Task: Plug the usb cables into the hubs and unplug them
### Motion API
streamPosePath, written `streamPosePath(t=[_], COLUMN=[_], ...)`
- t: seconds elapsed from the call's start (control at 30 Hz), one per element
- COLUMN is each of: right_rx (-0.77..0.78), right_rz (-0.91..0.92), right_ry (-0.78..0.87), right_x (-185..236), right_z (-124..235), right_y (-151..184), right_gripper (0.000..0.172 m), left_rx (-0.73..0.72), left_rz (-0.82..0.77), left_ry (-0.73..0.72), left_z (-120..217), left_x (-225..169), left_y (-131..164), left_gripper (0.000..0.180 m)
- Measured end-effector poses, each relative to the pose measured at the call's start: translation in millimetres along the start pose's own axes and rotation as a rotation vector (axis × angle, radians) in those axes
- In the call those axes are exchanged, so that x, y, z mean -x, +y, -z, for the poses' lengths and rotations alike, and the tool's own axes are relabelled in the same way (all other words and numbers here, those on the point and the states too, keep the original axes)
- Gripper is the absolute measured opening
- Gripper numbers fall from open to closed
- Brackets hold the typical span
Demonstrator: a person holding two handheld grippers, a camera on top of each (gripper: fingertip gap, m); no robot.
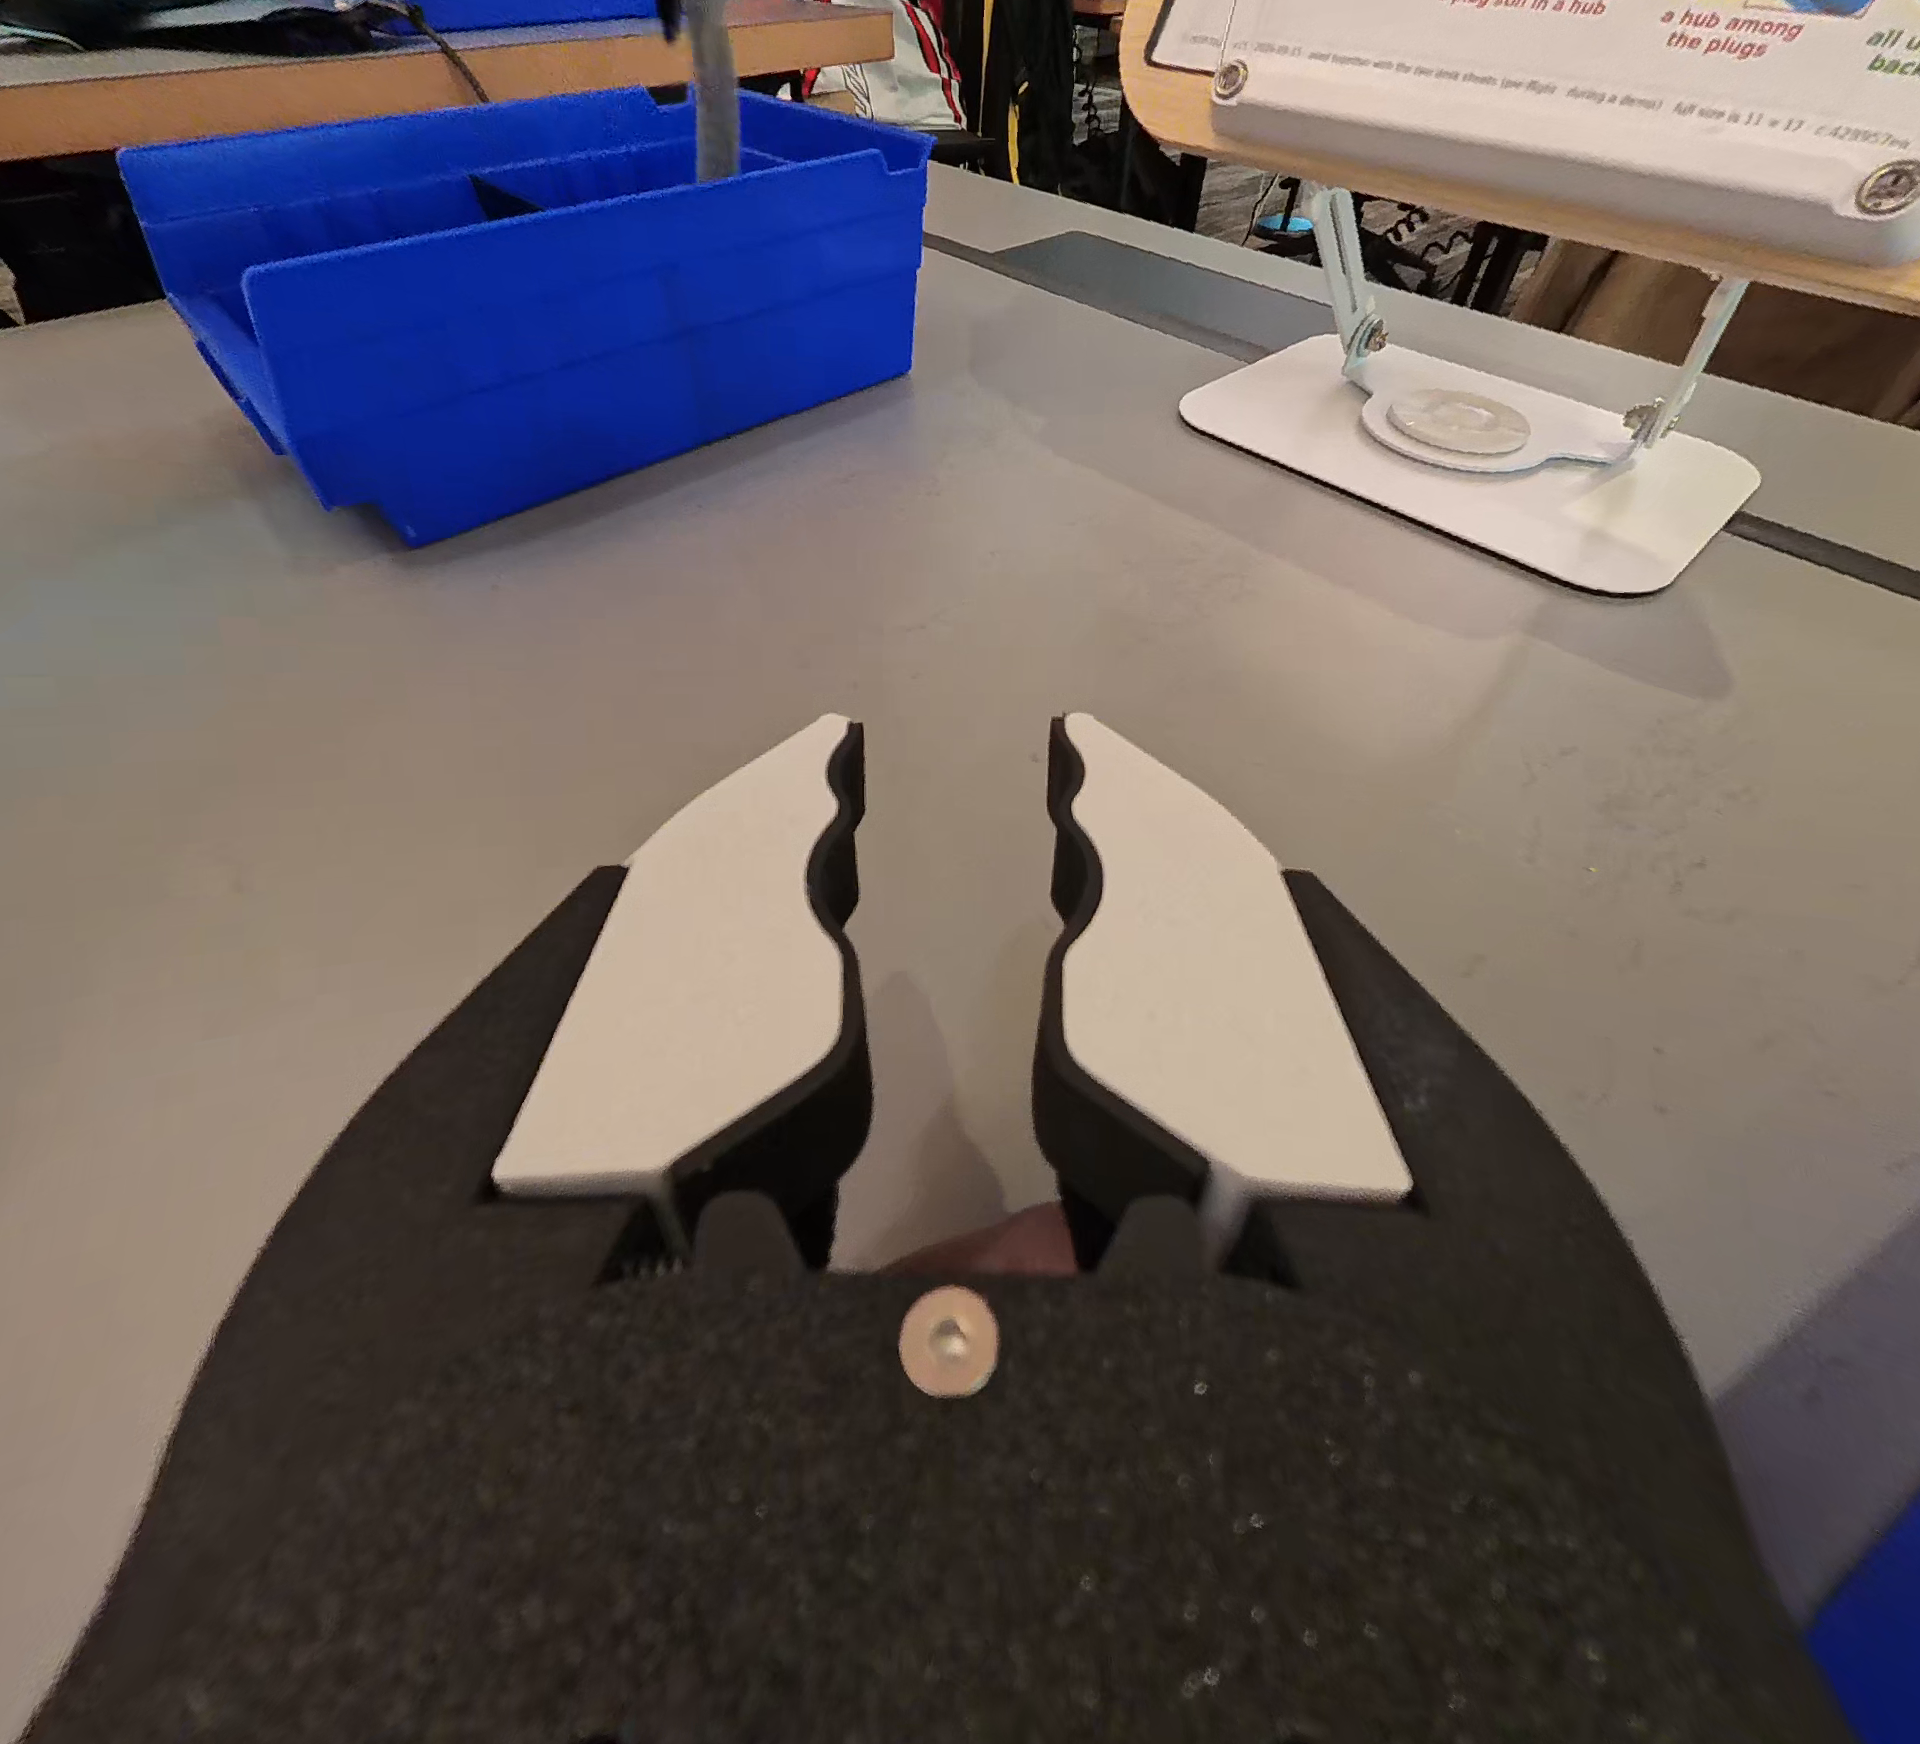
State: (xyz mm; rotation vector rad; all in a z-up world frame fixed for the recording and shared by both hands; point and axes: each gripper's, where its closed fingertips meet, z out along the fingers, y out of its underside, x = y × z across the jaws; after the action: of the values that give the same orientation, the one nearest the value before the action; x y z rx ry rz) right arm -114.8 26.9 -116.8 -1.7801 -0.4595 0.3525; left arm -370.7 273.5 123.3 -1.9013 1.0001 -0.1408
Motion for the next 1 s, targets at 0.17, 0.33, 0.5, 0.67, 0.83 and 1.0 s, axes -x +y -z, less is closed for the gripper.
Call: streamPosePath(t=[0.17, 0.33, 0.5, 0.67, 0.83, 1.0], right_rx=[-0.055, -0.136, -0.255, -0.298, -0.204, -0.176], right_rz=[0.016, -0.063, -0.055, -0.035, -0.028, -0.036], right_ry=[0.0, -0.06, -0.07, -0.044, -0.005, 0.041], right_x=[0, 4, 12, 21, 23, 15], right_z=[5, 19, 48, 59, 34, 17], right_y=[-10, -31, -80, -112, -93, -79], right_gripper=[0.031, 0.029, 0.029, 0.025, 0.026, 0.026], left_rx=[-0.101, -0.102, -0.055, 0.045, 0.096, 0.128], left_rz=[0.079, 0.13, 0.168, 0.219, 0.313, 0.284], left_ry=[0.065, 0.183, 0.346, 0.458, 0.565, 0.565], left_z=[69, 80, 49, -2, -35, -51], left_x=[-53, -131, -218, -291, -333, -352], left_y=[-70, -81, -51, -5, 20, 32], left_gripper=[0.036, 0.036, 0.036, 0.036, 0.036, 0.036])
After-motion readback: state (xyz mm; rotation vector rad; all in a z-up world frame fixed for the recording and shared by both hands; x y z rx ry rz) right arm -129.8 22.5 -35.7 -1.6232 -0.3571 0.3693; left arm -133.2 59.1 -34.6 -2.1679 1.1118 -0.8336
